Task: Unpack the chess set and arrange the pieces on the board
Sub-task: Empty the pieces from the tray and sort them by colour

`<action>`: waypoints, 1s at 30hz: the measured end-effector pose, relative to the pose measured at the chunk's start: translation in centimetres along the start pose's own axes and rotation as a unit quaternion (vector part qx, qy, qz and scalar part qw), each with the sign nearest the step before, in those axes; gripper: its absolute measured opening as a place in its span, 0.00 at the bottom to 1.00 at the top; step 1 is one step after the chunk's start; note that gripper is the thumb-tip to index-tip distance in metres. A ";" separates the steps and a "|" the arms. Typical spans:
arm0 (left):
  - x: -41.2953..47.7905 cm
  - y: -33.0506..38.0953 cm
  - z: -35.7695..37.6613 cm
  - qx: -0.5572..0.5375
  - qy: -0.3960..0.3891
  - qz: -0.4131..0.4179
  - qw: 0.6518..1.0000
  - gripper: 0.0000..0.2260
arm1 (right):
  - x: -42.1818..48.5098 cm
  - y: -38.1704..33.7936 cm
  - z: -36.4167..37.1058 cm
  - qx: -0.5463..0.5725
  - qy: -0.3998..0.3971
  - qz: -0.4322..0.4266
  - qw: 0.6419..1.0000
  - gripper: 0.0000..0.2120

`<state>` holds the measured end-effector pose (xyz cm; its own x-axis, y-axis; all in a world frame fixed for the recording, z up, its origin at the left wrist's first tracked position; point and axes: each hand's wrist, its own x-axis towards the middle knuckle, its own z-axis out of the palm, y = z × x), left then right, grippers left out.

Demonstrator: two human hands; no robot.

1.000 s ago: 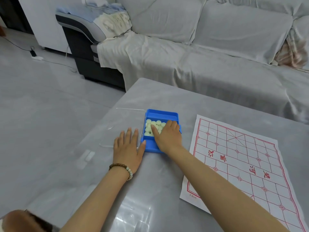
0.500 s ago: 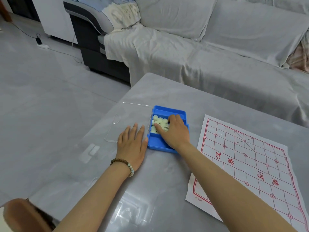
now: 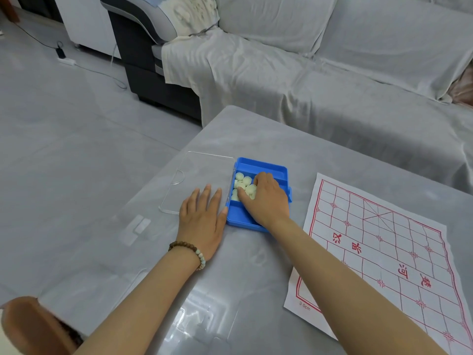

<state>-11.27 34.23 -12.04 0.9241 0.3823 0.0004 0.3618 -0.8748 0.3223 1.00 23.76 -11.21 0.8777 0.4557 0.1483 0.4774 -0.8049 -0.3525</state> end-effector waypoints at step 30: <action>-1.1 -1.6 -1.9 -0.214 0.154 0.033 0.964 0.22 | -8.4 -2.1 -3.2 0.185 -0.043 -0.079 0.979 0.12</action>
<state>-13.05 35.75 -10.74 0.8389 0.4578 0.2943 0.1579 -0.7223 0.6733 -7.27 20.38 -8.77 0.7801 0.6063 0.1541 0.5448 -0.5373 -0.6438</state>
